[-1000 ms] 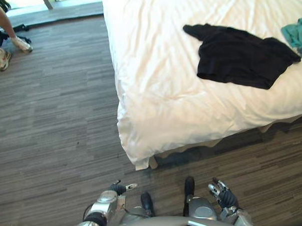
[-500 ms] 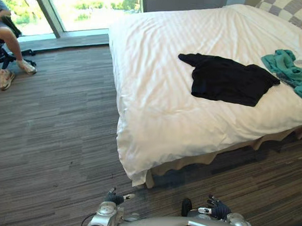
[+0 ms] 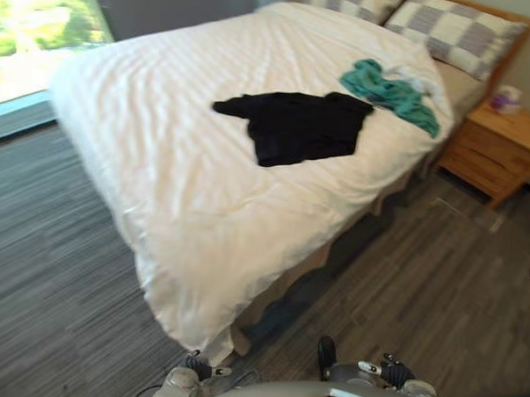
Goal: Tidy the bed and pick cloth on bed and put in laundry
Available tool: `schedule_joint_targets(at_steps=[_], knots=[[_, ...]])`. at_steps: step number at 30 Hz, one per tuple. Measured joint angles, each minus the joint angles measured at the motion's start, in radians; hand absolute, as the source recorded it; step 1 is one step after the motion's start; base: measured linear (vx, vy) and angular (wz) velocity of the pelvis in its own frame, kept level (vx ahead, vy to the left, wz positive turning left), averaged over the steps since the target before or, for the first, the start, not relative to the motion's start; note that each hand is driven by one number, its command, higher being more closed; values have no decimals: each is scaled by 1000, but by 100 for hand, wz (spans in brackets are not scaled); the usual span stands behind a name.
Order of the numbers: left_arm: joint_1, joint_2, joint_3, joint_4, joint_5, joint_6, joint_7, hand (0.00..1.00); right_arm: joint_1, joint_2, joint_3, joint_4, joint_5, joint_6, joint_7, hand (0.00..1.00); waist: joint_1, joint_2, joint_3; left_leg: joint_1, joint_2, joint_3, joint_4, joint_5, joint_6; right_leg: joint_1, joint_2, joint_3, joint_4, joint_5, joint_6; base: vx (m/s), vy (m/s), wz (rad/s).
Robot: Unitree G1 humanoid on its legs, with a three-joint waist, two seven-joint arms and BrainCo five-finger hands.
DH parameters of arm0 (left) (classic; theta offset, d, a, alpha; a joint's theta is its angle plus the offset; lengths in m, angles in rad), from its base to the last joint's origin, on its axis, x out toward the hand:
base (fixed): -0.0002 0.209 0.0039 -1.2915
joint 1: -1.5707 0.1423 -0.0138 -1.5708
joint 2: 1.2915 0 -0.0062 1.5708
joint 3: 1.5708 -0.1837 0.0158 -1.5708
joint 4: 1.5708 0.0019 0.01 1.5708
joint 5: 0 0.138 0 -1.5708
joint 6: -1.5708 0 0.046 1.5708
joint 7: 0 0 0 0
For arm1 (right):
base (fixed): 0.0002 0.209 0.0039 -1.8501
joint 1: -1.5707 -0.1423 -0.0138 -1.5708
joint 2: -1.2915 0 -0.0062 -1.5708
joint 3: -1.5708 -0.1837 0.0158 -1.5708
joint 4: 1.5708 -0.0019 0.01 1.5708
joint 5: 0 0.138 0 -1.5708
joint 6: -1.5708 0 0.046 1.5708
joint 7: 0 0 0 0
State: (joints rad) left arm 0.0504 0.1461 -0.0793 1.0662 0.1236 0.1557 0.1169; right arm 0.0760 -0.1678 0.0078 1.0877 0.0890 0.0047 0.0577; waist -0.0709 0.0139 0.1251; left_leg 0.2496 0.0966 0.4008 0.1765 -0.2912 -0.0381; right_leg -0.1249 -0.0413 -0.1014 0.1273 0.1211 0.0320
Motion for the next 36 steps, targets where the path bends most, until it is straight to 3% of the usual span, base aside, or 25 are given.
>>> schedule_joint_targets(at_steps=[1,2,3,4,5,7,8,9,10,11,14,19,20,22,23,25,26,27,28,29,32,36], knots=[[-6,18,0,1,-8,9,0,0,2,17,4,-2,4,-8,-5,0,10,-30,2,-25,-9,-10,100,38,45,-17,-6,12,33,46,-34,115,-71,-116],[-17,31,-2,3,-25,11,1,0,-3,30,4,-1,3,-13,-6,0,12,-65,6,-58,-44,-45,94,18,64,-15,-15,45,-12,102,-29,63,-72,-133],[-21,23,-1,2,-34,14,4,0,-12,25,3,1,-3,-10,-7,0,24,-47,-1,-62,-62,-78,5,27,70,-10,-7,57,-52,135,-18,-81,-40,-137],[-22,6,1,-4,-40,16,14,0,-39,-10,-3,-4,-5,-11,-4,0,30,-1,17,-70,-28,-51,-74,100,56,-61,13,-36,133,-35,-69,-21,-58,-157],[-27,14,-1,-4,-48,24,20,0,-47,8,-20,-6,-5,-11,-6,0,27,-22,26,-51,-52,14,-92,90,52,-115,-49,-102,385,-233,-69,-1,-54,-124],[-12,19,-2,-4,-64,38,33,0,-35,21,-41,-11,-9,-11,-3,0,6,-37,24,-28,-51,63,-80,88,47,-73,-119,-189,484,-316,-79,108,-76,-91],[-3,27,2,-3,-65,38,45,0,-22,27,-32,-11,-22,-9,-1,0,19,-64,20,-24,-64,94,-48,81,36,-48,-116,-196,432,-333,-57,85,-96,-114],[-2,25,2,-1,-68,40,47,0,-21,30,-28,-14,-27,-11,1,0,27,-57,22,-25,-58,99,-33,76,31,-24,-96,-203,391,-335,-62,0,-116,-134],[1,19,2,0,-72,47,53,0,-23,21,-22,-14,-33,-11,1,0,35,-36,32,-26,-31,103,-5,72,28,42,-49,-176,259,-318,-75,-50,-141,-110],[11,7,0,0,-72,52,60,0,-29,4,-9,-15,-34,-11,3,0,32,-16,41,-28,-3,94,13,53,20,98,4,-154,135,-253,-75,-65,-128,-98],[26,-2,2,0,-70,52,68,0,-15,-1,5,-18,-34,-10,15,0,34,-4,40,-46,21,106,16,49,9,167,83,-88,-85,-142,-71,-138,-33,-79],[34,11,2,-1,-80,36,85,0,12,4,-2,-39,-16,-2,35,0,45,-15,53,-43,44,201,13,17,-11,201,111,-49,-229,-49,-64,-134,26,-57],[44,8,5,0,-108,30,88,0,26,2,-4,-46,7,6,44,0,47,-11,55,-30,41,203,43,2,-30,197,115,-10,-230,-29,-67,-89,74,-70],[54,10,25,3,-156,10,88,0,30,0,-13,-41,4,11,53,0,48,-10,55,-39,17,90,92,18,2,198,118,50,-229,-17,-84,-49,42,-83],[58,-7,38,3,-190,-3,87,0,27,-9,-13,-39,3,12,60,0,57,-3,51,-59,-3,-22,112,23,11,182,120,101,-230,-10,-74,-23,-5,-113],[62,-13,55,5,-209,-20,84,0,11,-12,-14,-25,-4,15,67,0,60,8,55,-60,-30,-129,98,22,12,151,130,166,-230,-6,-67,-44,7,-119],[62,-15,60,9,-229,-26,79,0,5,-14,-16,-26,-5,13,68,0,59,14,53,-59,-30,-138,55,17,22,130,150,186,-230,-16,-48,-59,19,-98],[59,-29,60,9,-238,-35,75,0,-4,-26,-22,-27,-5,11,69,0,60,50,44,-54,5,-129,24,-9,43,120,168,169,-220,-27,-44,-62,31,-84],[46,-34,60,18,-254,-46,68,0,-6,-29,-39,-24,-4,10,68,0,58,59,55,-49,21,-102,14,-27,32,81,171,134,-125,-46,-102,40,46,-53],[46,-21,63,16,-260,-53,56,0,6,-19,-45,-30,-3,7,69,0,57,34,53,-21,14,-88,1,-23,21,91,149,112,-42,-85,-93,90,59,-46],[44,-18,60,18,-272,-56,53,0,48,1,-72,-20,29,2,62,0,44,28,35,15,9,-108,-38,-5,-1,193,157,120,-214,-19,-82,93,37,-19],[27,-21,61,19,-310,-57,54,0,50,-1,-76,-19,66,1,63,0,32,29,34,16,6,-111,-50,-6,-15,194,157,125,-230,-6,-77,20,60,2]])
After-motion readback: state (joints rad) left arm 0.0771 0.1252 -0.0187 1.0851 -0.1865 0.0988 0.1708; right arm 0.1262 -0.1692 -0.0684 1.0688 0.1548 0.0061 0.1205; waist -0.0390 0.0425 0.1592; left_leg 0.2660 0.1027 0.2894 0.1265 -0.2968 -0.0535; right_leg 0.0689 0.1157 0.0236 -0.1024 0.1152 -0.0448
